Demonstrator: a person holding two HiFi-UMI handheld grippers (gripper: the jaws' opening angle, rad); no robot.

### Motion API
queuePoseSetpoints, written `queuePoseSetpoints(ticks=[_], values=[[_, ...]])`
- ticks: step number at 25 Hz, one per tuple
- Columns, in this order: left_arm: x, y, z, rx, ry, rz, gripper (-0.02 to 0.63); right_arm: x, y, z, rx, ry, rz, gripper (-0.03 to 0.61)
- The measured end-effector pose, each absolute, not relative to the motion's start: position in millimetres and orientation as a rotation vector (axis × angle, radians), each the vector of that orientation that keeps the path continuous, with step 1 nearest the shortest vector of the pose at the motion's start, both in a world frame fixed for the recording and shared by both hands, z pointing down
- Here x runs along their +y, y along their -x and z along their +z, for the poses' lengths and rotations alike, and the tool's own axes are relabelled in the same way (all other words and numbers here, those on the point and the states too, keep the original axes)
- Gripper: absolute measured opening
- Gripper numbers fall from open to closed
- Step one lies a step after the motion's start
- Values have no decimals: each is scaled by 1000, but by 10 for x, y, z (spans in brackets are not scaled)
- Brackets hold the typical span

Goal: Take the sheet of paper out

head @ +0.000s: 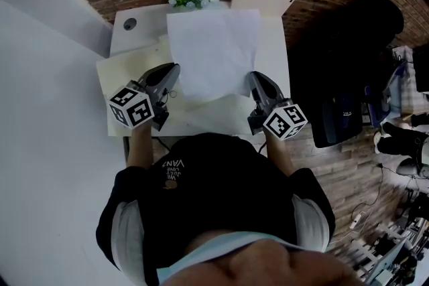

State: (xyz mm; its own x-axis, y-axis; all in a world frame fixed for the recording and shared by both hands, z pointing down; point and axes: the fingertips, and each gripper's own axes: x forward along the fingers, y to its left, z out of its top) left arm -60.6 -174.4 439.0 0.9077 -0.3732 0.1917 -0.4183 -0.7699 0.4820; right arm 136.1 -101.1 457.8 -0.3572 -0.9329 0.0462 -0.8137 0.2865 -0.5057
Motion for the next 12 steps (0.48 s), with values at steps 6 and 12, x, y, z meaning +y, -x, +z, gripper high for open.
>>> queuePoseSetpoints(ticks=[6, 12], values=[[-1736, 531, 4523, -546, -2505, 127, 2, -933, -1404, 4689, 2267, 1644, -700, 0], [-1713, 462, 4606, -529, -2493, 155, 2, -873, -1457, 4768, 2245, 1677, -730, 0]])
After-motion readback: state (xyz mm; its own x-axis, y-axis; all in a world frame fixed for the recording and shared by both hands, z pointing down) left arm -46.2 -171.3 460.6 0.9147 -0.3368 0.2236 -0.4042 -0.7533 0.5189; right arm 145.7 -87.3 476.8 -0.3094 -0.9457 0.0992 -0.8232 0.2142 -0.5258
